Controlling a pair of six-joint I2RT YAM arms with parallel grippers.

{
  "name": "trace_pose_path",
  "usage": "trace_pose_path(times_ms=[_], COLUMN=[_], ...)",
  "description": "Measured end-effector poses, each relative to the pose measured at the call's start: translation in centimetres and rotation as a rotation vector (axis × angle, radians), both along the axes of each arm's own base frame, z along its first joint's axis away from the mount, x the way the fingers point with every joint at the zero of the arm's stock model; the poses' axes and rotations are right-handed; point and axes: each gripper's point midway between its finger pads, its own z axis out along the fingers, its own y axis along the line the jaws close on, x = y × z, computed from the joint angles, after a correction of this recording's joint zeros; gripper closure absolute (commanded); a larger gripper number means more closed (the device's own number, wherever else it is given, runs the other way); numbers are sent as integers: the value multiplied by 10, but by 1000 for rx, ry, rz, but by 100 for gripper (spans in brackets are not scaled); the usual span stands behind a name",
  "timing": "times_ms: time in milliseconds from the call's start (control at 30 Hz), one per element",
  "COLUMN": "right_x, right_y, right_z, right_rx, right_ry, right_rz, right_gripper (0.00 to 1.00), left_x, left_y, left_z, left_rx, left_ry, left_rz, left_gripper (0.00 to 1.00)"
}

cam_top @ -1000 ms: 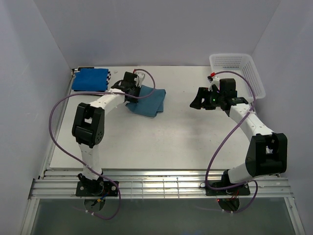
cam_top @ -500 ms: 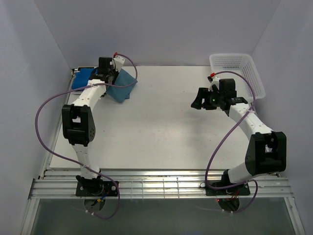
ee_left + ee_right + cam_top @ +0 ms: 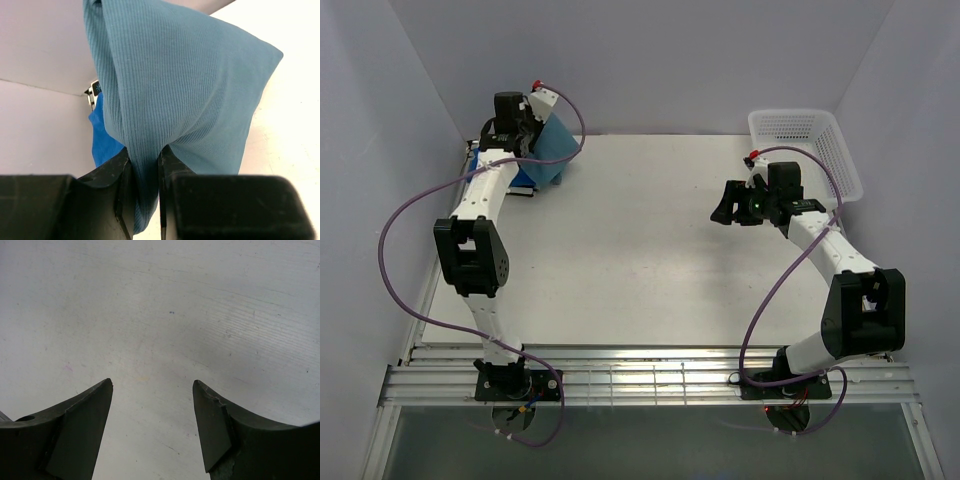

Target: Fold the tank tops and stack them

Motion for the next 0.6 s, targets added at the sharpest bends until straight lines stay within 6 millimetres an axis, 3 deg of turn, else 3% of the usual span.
trace_pose_path(times_ms=[300, 500, 600], right_x=[-2, -2, -2], right_y=[0, 0, 0], right_z=[-2, -2, -3], right_rx=[-1, 1, 1], right_ry=[6, 7, 9], right_rz=[0, 3, 3], right_gripper=[29, 29, 29], left_x=[4, 5, 11], left_y=[12, 55, 75], left_z=[14, 12, 1], left_rx=[-64, -113, -138], left_ry=[-31, -36, -25], left_rz=[0, 75, 109], left_gripper=[100, 100, 100])
